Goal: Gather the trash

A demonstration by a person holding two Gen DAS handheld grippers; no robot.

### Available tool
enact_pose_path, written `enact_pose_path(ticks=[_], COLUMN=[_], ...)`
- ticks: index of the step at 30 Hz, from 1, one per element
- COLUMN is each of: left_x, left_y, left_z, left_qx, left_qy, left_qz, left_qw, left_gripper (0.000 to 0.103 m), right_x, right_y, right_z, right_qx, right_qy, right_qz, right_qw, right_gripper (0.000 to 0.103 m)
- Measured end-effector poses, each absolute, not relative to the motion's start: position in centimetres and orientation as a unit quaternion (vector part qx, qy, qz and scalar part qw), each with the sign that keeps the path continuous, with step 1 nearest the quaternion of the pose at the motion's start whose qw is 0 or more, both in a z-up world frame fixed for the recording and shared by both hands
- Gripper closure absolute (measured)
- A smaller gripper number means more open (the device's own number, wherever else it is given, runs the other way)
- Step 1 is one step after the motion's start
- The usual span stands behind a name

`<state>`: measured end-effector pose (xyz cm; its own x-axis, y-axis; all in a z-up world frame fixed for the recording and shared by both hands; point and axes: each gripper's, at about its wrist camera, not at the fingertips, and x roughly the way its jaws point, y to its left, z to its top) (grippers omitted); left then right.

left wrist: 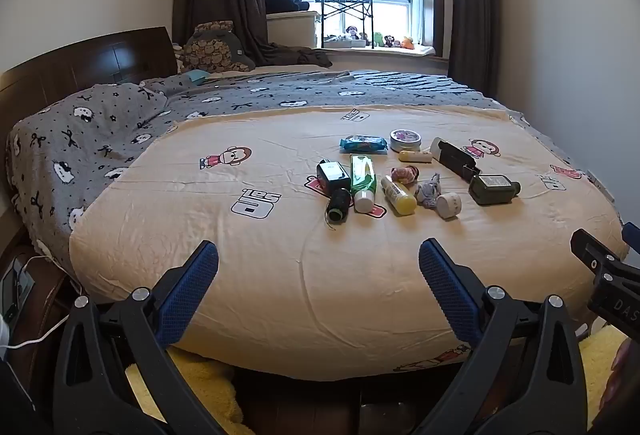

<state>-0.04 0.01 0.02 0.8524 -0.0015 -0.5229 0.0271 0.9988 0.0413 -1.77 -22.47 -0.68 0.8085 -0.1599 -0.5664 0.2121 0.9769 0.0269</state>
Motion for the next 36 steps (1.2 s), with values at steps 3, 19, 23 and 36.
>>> enact_pose_path(ticks=[3,19,23,36], left_x=[-0.05,0.01,-0.10,-0.12], left_y=[-0.01,-0.05,-0.06,-0.50], left_z=[0.01,0.03,0.11,0.57], left_qx=[0.024,0.023,0.022,0.020], left_qy=[0.272,0.272,0.271,0.270], left_qz=[-0.007,-0.008,-0.009,-0.009], left_qw=[0.962,0.962,0.962,0.963], left_gripper=[0.008,0.008,0.008,0.008], right_x=[-1.76,-2.12,-2.12,-2.11], right_y=[-22.43,-22.34,-22.35,-22.19], right_z=[-0.64,-0.33,-0.27,-0.37], right_qx=[0.044,0.047,0.046,0.045], right_qy=[0.293,0.282,0.283,0.283], right_qz=[-0.098,-0.097,-0.097,-0.096], right_qw=[0.950,0.953,0.953,0.953], right_gripper=[0.003,0.003,0.003,0.003])
